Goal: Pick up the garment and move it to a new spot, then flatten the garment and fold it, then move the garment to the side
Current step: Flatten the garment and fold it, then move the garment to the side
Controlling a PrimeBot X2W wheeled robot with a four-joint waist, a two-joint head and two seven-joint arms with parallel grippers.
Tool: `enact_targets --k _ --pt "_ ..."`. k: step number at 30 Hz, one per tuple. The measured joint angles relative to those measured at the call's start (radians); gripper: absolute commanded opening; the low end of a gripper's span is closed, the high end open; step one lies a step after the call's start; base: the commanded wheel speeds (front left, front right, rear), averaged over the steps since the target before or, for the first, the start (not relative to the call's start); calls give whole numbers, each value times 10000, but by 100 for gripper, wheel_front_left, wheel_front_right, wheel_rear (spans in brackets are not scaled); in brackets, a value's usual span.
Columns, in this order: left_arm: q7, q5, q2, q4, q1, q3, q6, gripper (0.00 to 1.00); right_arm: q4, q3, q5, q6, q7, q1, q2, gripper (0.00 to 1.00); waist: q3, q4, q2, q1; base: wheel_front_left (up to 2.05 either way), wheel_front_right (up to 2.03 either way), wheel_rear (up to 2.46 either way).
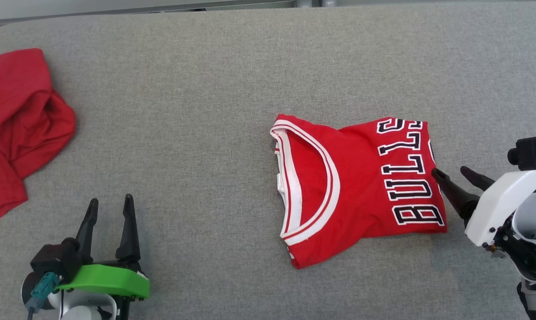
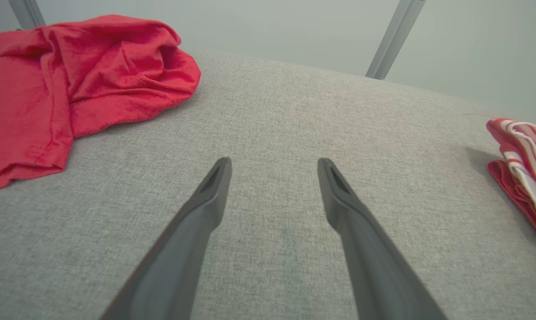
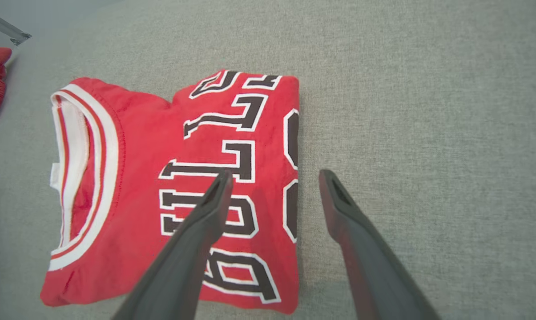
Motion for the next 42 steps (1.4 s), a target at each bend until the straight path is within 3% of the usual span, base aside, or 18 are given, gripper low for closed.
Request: enact_targets --k 14,15,16,22,28,38,42 --pt "0 25 31 2 -330 -127 -56 100 3275 869 518 0 -1292 -1546 267 100 300 219 0 0 0 0 0" --pt "0 25 19 8 -330 -117 -56 100 3392 924 742 0 -1308 -1657 349 39 284 230 0 0 0 0 0" --pt "0 25 8 10 -329 -109 -56 100 3423 1055 1057 -2 -1260 -1723 389 0 259 230 0 0 0 0 0" --pt "0 134 -21 -332 -298 -8 -58 100 3306 1423 1634 2 -1381 -1904 50 0 182 -126 0 0 0 0 0" --pt "0 291 182 -784 -218 169 -77 100 3407 1139 1605 2 -1699 -2083 -265 0 224 -804 0 0 0 0 0" --pt "151 535 535 -1404 -434 -217 -77 100 4171 485 387 2 -2614 -2499 -1072 0 498 -2657 0 0 0 0 0" --pt "291 539 545 -1499 -522 -416 -81 100 4472 420 -140 2 -2803 -2957 -1396 0 648 -2928 0 0 0 0 0"
